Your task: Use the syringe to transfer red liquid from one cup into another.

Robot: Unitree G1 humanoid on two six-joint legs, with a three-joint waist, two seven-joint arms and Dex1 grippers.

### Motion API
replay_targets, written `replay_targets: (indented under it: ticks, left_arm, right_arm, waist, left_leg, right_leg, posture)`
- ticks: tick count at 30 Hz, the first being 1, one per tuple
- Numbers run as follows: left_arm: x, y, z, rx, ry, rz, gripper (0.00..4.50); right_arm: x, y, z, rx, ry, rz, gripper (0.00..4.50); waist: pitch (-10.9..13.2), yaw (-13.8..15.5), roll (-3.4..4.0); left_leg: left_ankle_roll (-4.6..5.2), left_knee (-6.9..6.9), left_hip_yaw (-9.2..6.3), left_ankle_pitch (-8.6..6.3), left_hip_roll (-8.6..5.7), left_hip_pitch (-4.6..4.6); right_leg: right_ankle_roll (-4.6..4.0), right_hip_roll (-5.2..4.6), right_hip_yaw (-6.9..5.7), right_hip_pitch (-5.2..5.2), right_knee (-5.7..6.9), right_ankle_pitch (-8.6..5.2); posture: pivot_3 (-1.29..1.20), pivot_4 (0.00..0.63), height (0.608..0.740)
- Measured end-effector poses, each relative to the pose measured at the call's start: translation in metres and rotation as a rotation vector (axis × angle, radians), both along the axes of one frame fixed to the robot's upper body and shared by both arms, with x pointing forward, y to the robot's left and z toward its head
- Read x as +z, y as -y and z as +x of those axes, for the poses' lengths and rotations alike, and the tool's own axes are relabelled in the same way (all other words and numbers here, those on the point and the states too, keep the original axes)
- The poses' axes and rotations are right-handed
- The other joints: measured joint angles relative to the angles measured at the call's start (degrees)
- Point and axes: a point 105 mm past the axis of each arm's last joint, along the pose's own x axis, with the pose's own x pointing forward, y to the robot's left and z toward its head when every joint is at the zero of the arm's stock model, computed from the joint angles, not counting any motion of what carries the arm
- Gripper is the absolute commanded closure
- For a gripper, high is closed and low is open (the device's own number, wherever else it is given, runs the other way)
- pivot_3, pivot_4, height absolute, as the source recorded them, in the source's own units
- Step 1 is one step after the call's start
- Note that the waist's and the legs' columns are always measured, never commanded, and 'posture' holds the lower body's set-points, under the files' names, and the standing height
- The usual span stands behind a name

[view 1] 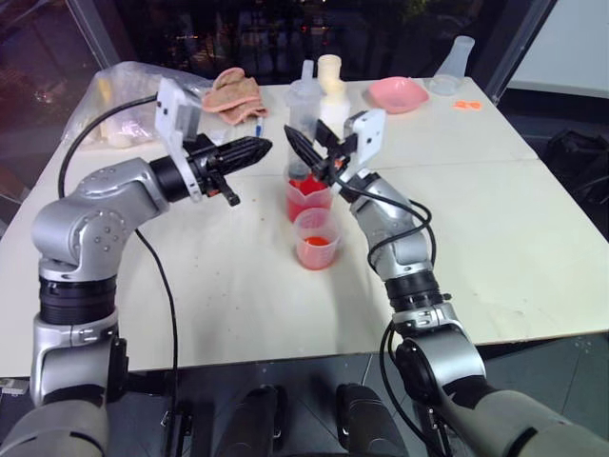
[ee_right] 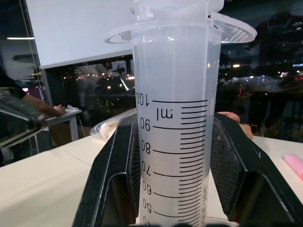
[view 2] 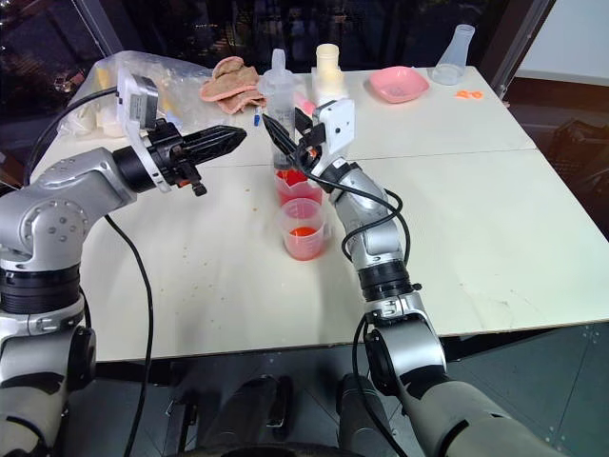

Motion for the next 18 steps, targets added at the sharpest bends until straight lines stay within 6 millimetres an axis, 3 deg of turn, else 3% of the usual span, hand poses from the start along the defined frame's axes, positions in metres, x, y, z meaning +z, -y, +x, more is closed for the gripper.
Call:
replay_targets:
  ticks: [5, 10, 18]
  left_arm:
    - [0.002, 0.001, 0.002, -0.001, 0.001, -0.007, 2.03]
    - [0.005, 0.004, 0.001, -0.028, 0.01, -0.019, 2.03]
    - [0.027, 0.018, 0.011, -0.049, 0.062, -0.083, 2.03]
  right_arm:
    - [-0.007, 0.002, 0.003, -0.01, -0.013, -0.016, 3.07]
    - [-0.015, 0.004, 0.006, -0.021, -0.029, -0.034, 3.07]
    - [-0.022, 0.005, 0.008, -0.034, -0.031, -0.059, 3.07]
  waist:
    - [0.0, 0.0, 0.0]
    - [0.0, 0.0, 0.0]
    - [0.0, 0.0, 0.0]
  left_leg:
    - [-0.01, 0.0, 0.0, 0.01, 0.0, 0.0]
    - [-0.02, 0.0, 0.0, 0.01, 0.0, 0.0]
    - [-0.04, 0.03, 0.0, 0.03, -0.01, 0.0]
  right_leg:
    - [0.0, 0.0, 0.0, -0.01, 0.03, 0.0]
    - [0.0, 0.0, 0.0, -0.01, 0.04, 0.0]
    - [0.0, 0.01, 0.0, 0.0, 0.06, 0.0]
  posture:
    - [0.0, 0.15, 0.74]
    - [0.0, 0.15, 0.74]
    - [0.0, 0.15, 0.74]
